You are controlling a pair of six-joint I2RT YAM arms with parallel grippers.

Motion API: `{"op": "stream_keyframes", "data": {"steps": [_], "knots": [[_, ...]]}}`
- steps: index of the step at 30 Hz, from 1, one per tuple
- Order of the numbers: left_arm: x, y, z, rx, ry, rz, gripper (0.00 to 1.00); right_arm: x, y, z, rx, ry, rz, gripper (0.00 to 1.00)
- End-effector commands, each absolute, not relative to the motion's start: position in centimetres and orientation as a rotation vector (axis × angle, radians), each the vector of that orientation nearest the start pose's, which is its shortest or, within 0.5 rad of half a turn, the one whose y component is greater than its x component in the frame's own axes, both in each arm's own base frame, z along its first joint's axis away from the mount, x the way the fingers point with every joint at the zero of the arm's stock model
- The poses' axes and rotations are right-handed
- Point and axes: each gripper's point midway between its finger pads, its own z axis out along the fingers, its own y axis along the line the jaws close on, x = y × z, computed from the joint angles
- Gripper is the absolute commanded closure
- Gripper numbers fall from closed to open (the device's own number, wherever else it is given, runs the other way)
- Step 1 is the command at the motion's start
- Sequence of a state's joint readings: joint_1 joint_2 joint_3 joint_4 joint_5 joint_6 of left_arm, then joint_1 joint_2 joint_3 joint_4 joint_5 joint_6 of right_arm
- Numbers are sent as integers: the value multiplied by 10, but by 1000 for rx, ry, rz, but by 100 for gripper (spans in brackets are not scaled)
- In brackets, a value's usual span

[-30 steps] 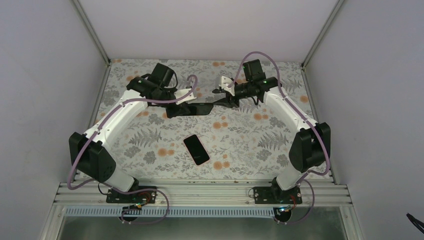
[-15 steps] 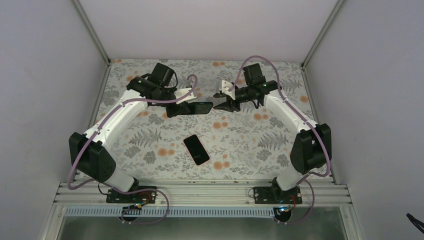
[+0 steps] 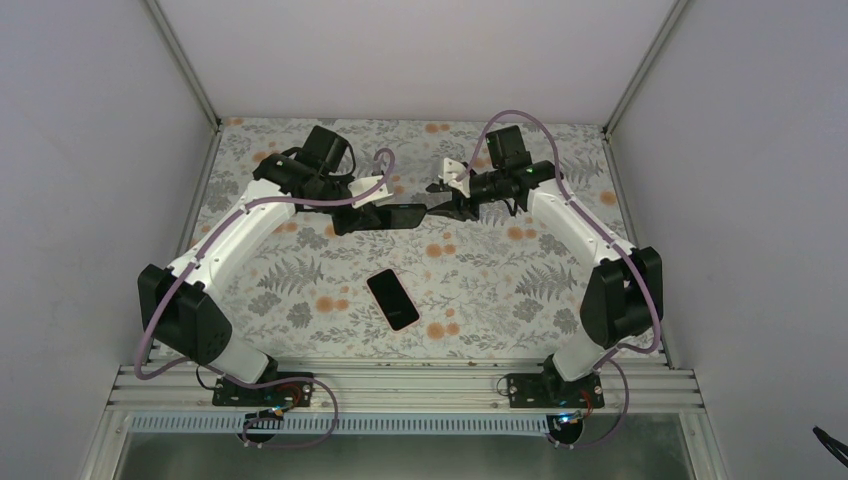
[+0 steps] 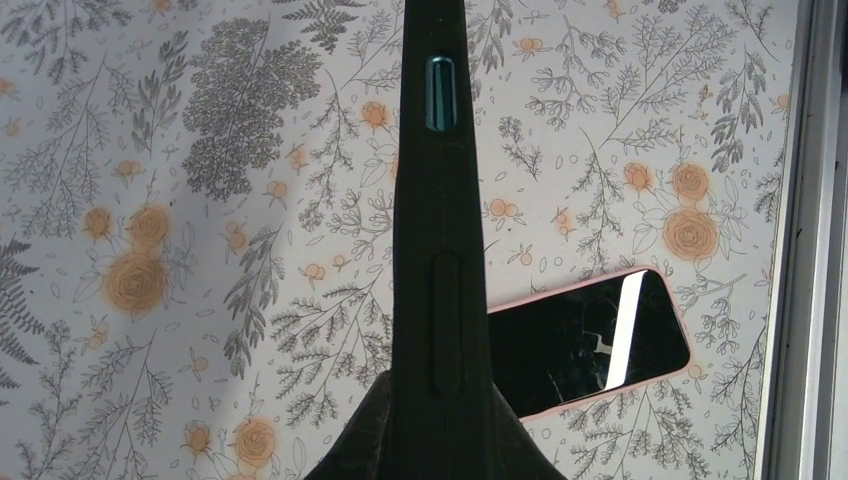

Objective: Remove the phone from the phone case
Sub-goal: Remove the phone case from the phone.

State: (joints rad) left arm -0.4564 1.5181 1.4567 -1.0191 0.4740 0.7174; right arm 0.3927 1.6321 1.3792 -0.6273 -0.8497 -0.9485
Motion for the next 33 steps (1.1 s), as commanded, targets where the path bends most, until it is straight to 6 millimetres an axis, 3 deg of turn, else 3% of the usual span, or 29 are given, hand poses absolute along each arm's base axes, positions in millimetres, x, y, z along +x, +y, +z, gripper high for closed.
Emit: {"op": "stream_keyframes", "data": {"steps": [1,6,8,17,25,33], "knots": [[286,-240,244,1542,1944,-580,98,338,281,233,-1604,1476,696,51],[281,-243,244,1560,1938,-603,98,348,282,244,-1591,1465,648,52],[279,-243,242,1569,1940,-606,98,355,283,234,-1593,1490,648,53],[265,-238,238,1614,1956,-613,98,368,282,231,-1595,1499,614,53],[252,-232,229,1655,1986,-598,98,378,283,231,-1604,1501,596,53],[235,-242,228,1703,1972,-625,98,395,287,240,-1580,1500,570,53]]}}
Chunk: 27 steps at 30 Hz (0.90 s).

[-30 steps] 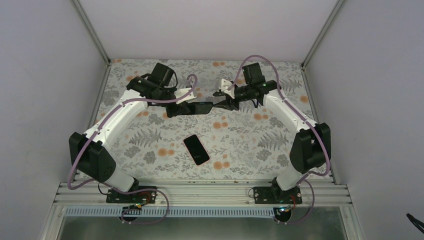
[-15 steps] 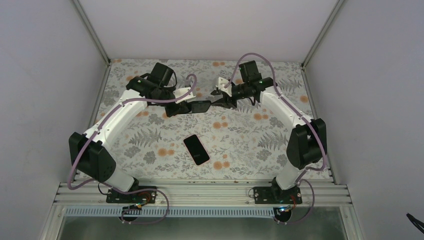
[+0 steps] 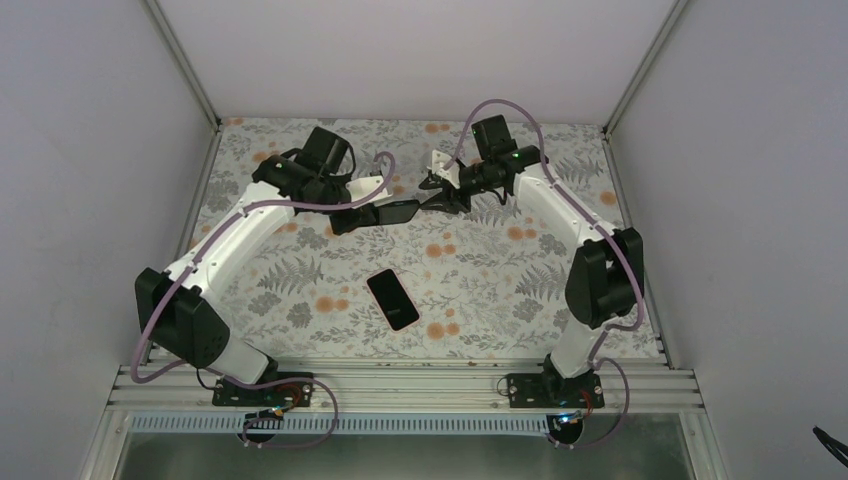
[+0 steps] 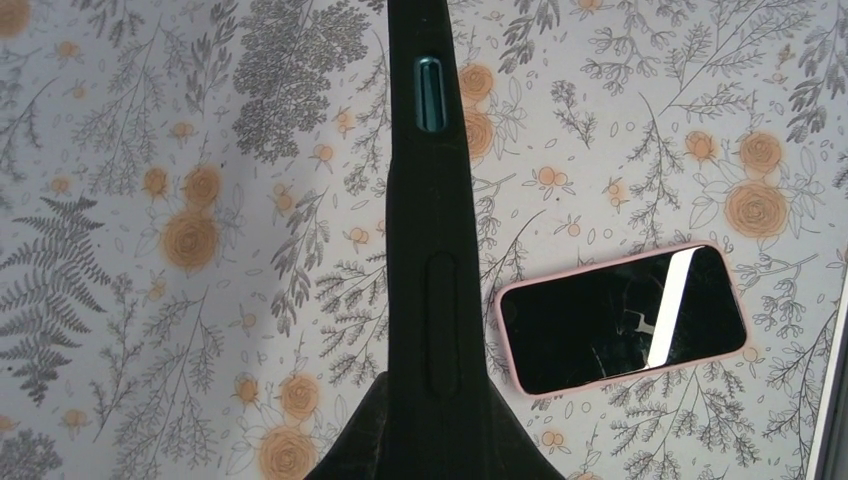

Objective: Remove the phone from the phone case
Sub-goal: Remove the phone case from the phone.

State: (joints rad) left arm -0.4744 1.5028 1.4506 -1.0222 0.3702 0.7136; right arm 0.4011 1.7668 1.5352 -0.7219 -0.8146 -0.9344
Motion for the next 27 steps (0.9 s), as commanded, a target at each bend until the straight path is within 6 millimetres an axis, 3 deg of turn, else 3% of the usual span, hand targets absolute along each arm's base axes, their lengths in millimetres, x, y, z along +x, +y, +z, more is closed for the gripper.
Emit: {"op": "stream_keyframes", "data": {"steps": [1,9,27], "knots": [[233,-244,228,1709,1969,-634,98,397,287,241,-1577,1501,568,53],[221,-255,220,1764,1971,-644,98,402,288,244,-1576,1501,548,54],[204,-246,215,1822,2014,-599,98,409,285,241,-1605,1489,495,54]]}}
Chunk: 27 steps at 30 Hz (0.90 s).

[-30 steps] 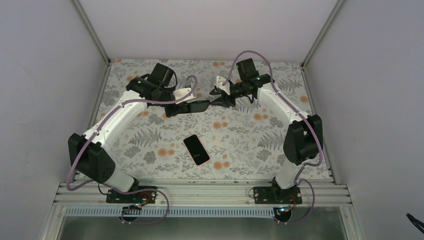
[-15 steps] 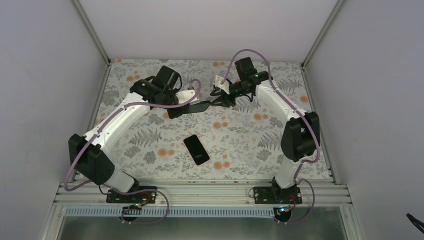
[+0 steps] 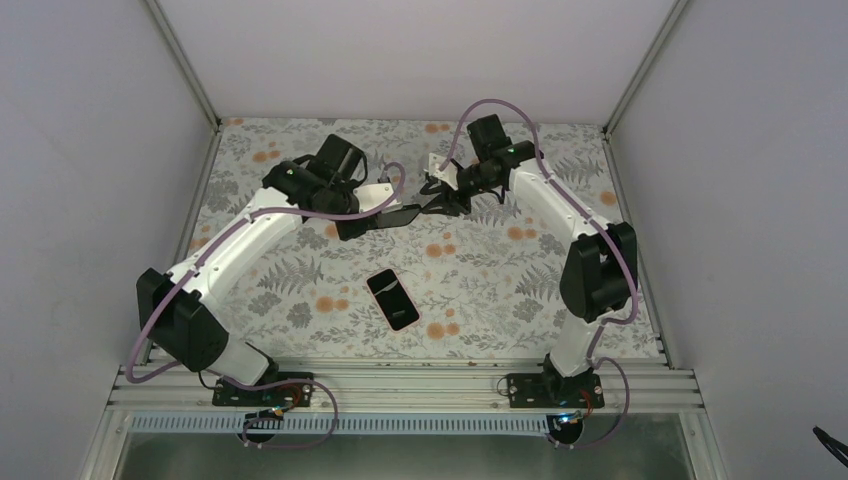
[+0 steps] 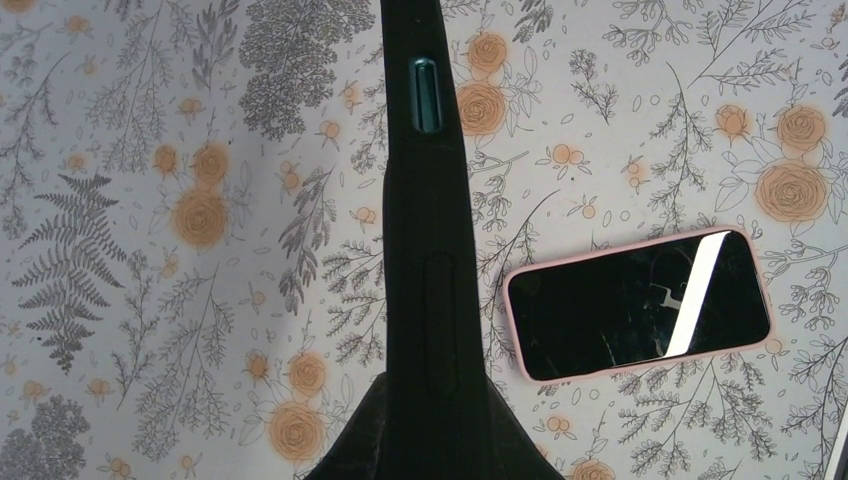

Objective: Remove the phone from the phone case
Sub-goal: Remove the phone case from the phone.

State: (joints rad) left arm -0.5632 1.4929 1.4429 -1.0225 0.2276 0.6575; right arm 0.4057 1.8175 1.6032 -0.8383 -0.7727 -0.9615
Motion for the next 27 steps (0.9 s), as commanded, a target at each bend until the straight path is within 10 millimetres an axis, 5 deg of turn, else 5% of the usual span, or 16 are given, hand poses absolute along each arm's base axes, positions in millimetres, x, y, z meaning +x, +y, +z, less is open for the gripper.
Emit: {"op": "stream_keyframes", "data": {"steps": [1,27], "knots": [[203,-246,214,1824,2017,-599,98,410,285,241,-1605,1487,494,54],[188,-220,208,1839,2086,-499,98,432,281,243,-1617,1490,390,50]]}}
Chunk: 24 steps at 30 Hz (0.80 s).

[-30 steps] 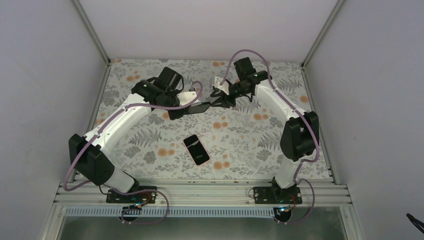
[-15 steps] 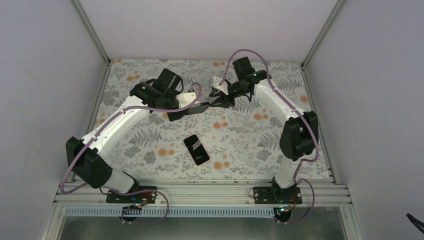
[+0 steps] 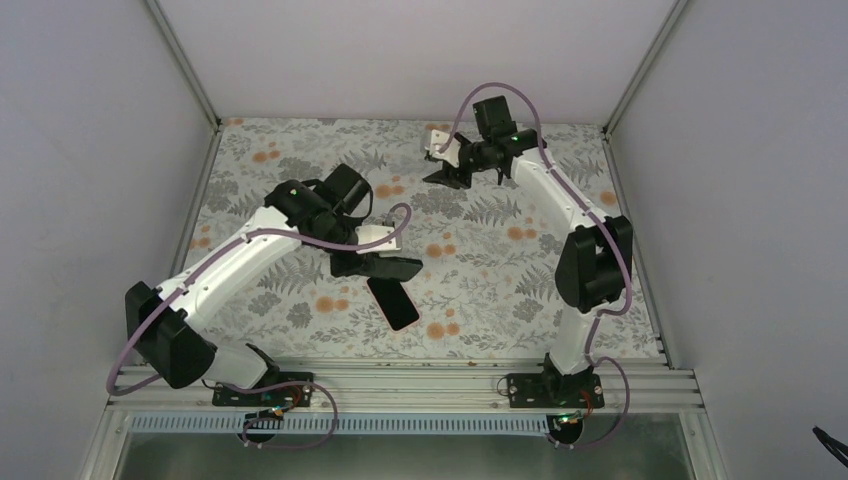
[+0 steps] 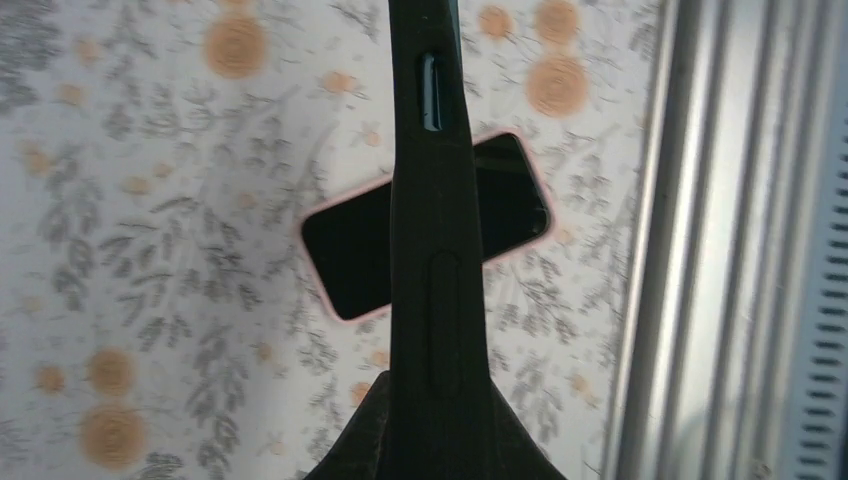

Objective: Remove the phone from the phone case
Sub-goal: Remove the phone case from the phone.

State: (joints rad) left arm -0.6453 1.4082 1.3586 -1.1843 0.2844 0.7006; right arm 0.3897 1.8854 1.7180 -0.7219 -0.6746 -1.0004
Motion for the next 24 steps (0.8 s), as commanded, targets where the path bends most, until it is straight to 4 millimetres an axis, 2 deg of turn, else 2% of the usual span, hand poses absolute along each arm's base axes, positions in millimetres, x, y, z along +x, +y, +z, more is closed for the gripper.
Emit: {"op": "stream_keyframes", "data": {"steps": [1,4,6,10,14,16,18,24], "knots": [[188,-220,208,1836,2086,-498,98,432,280,243,-1614,1493,387,50],[190,-220,211,1826,2076,-484,98,430,280,244,-1621,1488,398,50],[197,-220,212,1807,2063,-445,98,418,279,246,-1644,1472,438,50],[215,-224,219,1750,2017,-371,98,380,281,254,-1682,1425,535,50],[225,-229,214,1748,2022,-360,98,337,287,250,-1747,1395,598,49],[230,-230,212,1743,2021,-341,98,318,291,241,-1783,1403,639,49],[237,-231,211,1732,2012,-314,98,301,292,244,-1804,1385,657,50],[252,-238,222,1689,1981,-297,98,284,289,239,-1803,1378,661,51]]}}
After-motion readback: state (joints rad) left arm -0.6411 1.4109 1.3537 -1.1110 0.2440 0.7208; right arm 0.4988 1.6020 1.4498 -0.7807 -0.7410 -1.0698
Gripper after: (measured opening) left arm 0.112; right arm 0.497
